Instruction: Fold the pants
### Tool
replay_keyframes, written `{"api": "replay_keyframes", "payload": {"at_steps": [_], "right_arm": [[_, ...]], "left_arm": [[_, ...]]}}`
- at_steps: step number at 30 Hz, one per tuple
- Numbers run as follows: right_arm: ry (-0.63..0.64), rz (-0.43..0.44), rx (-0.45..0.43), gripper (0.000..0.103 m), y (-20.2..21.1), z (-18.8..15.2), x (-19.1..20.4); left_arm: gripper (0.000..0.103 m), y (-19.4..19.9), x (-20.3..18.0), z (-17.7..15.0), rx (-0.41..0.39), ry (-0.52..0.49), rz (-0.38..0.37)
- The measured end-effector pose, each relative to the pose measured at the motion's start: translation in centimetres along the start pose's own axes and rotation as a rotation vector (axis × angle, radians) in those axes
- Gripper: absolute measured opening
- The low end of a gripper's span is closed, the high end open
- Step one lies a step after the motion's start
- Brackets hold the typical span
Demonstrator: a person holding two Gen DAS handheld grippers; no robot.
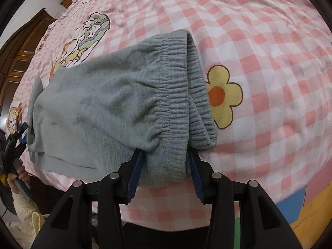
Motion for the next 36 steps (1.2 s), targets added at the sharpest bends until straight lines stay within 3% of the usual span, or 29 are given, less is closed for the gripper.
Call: {"api": "replay_keyframes", "payload": {"at_steps": [3,7,10,11,14,15,16,17,19,23,29,32,36], "right_arm": [[-0.016,0.016,-0.013,0.045,0.7,0.0,0.1],[-0.075,0.023,0.004,0.045,0.6,-0.6,-0.3],[-0.11,0.039,-0.013,0.043,1.1,-1.5,-0.5],[-0.116,0.036,-0.019,0.037,1.3,-1.5,-0.4],[-0.094,0.042,-0.033,0.035,1.9,-0.5,0.3],[-0.091,0.032,-0.029,0.028,2.0,-0.1,0.5],[-0.093,0.02,-0.021,0.022,2.1,0.3,0.7],[-0.094,0.015,-0.015,0.016,2.1,0.5,0.8],[-0.083,0.022,-0.011,0.015,2.5,1.0,1.2],[-0.037,0.038,-0.091,0.013,5.4,3.8,2.2],[0.033,0.099,-0.221,0.013,9.7,6.2,3.2],[0.022,0.094,-0.177,0.013,8.0,4.9,1.6],[-0.004,0.043,-0.11,0.013,3.7,2.6,-1.3]], "left_arm": [[0.072,-0.7,-1.2,-0.2,0.023,-0.031,0.003],[0.049,-1.3,-1.2,-0.9,0.011,-0.077,0.102],[0.049,-1.2,-1.1,-1.2,0.008,-0.074,0.102],[0.049,-1.3,-1.0,-1.2,0.012,-0.064,0.101],[0.048,-2.0,-1.1,-0.4,0.057,-0.044,0.111],[0.042,-2.1,-1.2,-0.2,0.06,-0.052,0.111],[0.025,-2.2,-1.5,0.0,0.063,-0.071,0.106],[0.019,-2.3,-1.6,0.1,0.072,-0.078,0.09],[0.014,-2.1,-1.6,0.2,0.082,-0.067,0.077],[0.01,-0.5,-1.5,1.1,0.085,-0.04,0.012],[0.009,5.2,-2.4,2.4,-0.018,-0.11,0.067],[0.01,6.0,-1.7,0.8,-0.005,-0.118,0.104],[0.01,3.1,0.0,-3.1,0.054,-0.118,0.171]]}}
Point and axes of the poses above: each gripper's, at about its wrist camera, not at the fingertips, and y roughly against the way its jaws point, x to its left, z to its top, the point moved 5 cm from there along -y, roughly the way its jaws point, and after that the axes turned 3 degrees about z, right-handed, at the moved point
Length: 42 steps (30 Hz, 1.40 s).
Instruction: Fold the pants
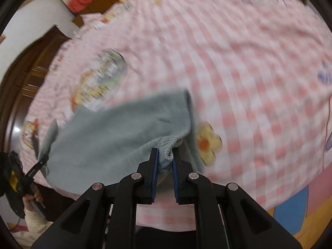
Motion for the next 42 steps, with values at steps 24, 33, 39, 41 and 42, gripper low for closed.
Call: {"api": "replay_keyframes", "payload": {"at_steps": [24,33,39,41,42], "right_arm": [[0.269,-0.172,-0.106,0.032,1.9,-1.5,6.3],[0.368,-0.053,-0.026,0.032,-4.5,-2.6,14.2],[0.387,-0.053,0.038,0.033,-8.7,-4.0,16.4],[0.393,-0.071,0.035,0.033,-9.3,-4.2,16.4],[0.387,-0.07,0.035,0.034,-9.5,-4.1,16.3]], "left_arm": [[0.059,1.0,4.0,0.3,-0.11,0.103,0.068],[0.059,-0.5,5.0,3.2,-0.158,0.148,0.034],[0.059,-2.0,5.6,4.1,-0.14,0.164,0.047],[0.059,-2.3,5.8,4.2,-0.138,0.182,0.028],[0.059,-2.5,5.7,4.4,-0.14,0.189,0.019]]}}
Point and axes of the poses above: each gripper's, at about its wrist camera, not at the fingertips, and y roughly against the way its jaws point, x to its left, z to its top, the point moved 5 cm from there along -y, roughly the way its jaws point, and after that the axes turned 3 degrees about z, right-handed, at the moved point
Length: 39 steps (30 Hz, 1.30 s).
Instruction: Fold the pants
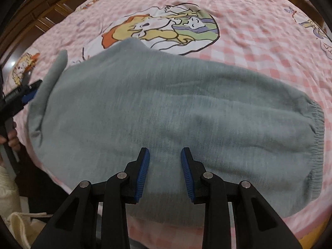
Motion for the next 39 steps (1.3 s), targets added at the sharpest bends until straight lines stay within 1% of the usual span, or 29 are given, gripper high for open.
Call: {"api": "replay_keyframes", "payload": {"at_steps": [3,5,7,10,11,12,13,15,16,17,18,20,22,26,28,30,33,36,39], "right_arm": [[-0.033,0.024,-0.005,0.038,-0.4,-0.2,-0.3],[-0.058,0.046,-0.014,0.041,-0.5,-0.3,-0.5],[-0.073,0.064,-0.026,0.045,-0.6,-0.4,-0.6],[-0.077,0.074,-0.04,0.052,-0.6,-0.4,-0.3],[-0.078,0.085,-0.042,0.058,-0.7,-0.4,-0.1],[-0.073,0.091,-0.042,0.065,-0.8,-0.4,0.1],[-0.059,0.09,-0.039,0.069,-0.9,-0.3,0.4],[-0.02,0.06,-0.031,0.078,-1.3,-0.3,1.4],[-0.01,0.052,-0.03,0.08,-1.4,-0.3,1.6],[0.003,0.036,-0.031,0.083,-1.5,-0.3,1.9],[0.01,0.026,-0.031,0.085,-1.6,-0.3,2.0],[0.02,0.011,-0.034,0.087,-1.7,-0.3,2.3],[0.025,0.004,-0.031,0.088,-1.9,-0.2,2.4],[0.015,0.001,-0.02,0.088,-1.7,0.0,2.5],[0.008,-0.014,-0.003,0.086,-1.4,0.2,2.5],[0.003,-0.021,0.003,0.078,-1.0,0.9,2.6],[0.028,-0.003,-0.011,0.07,0.0,2.5,3.2],[0.09,0.014,-0.029,0.066,0.8,5.1,4.3],[0.2,0.04,-0.035,0.065,1.1,8.3,6.3]], "left_arm": [[0.058,-0.6,-0.4,0.2,0.001,0.006,-0.027],[0.055,-0.9,-1.1,0.2,0.01,0.0,-0.045],[0.038,-1.2,-1.9,0.0,0.017,-0.022,-0.054],[0.028,-1.1,-2.4,-0.2,0.001,-0.047,-0.032],[0.025,-0.7,-2.4,-0.1,-0.014,-0.046,-0.039],[0.019,-0.4,-2.3,-0.1,-0.024,-0.044,-0.044],[0.015,0.1,-2.2,0.0,-0.036,-0.038,-0.055],[0.014,1.4,-1.8,0.1,-0.057,-0.021,-0.075],[0.013,2.1,-1.6,0.1,-0.07,-0.016,-0.079],[0.013,3.0,-1.2,0.1,-0.088,-0.012,-0.076],[0.009,3.7,-0.8,0.1,-0.107,-0.011,-0.057],[0.008,5.0,0.5,0.1,-0.147,-0.014,0.0],[0.008,5.9,2.3,0.0,-0.165,-0.001,0.038],[0.007,5.8,5.9,-1.0,-0.116,0.077,0.064],[0.007,5.5,7.5,-1.9,-0.098,0.107,0.082],[0.007,5.3,8.7,-2.8,-0.081,0.128,0.094],[0.007,5.2,9.9,-3.9,-0.066,0.146,0.097],[0.007,4.8,10.8,-4.5,-0.048,0.163,0.093],[0.007,4.8,11.0,-4.6,-0.048,0.176,0.078]]}}
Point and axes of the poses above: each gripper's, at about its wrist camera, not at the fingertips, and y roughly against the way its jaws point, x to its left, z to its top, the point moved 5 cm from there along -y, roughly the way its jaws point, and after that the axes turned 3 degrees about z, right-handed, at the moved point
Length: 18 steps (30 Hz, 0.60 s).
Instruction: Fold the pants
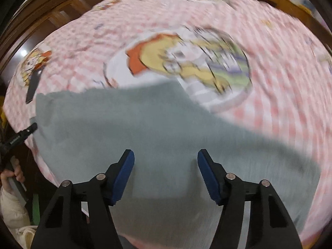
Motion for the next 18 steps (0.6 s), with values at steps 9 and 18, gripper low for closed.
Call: {"api": "replay_keyframes", "payload": {"at_steps": [9,18], "right_arm": [[0.366,0.094,0.128,0.046,-3.8,5.2,7.0],[0.56,0.082,0.21,0.044,-7.2,6.2,10.6]], "left_arm": [[0.008,0.0,-0.2,-0.4,0.001,-0.032,0.004],[0.008,-0.1,0.3,-0.6,0.017,-0.016,-0.014]]}}
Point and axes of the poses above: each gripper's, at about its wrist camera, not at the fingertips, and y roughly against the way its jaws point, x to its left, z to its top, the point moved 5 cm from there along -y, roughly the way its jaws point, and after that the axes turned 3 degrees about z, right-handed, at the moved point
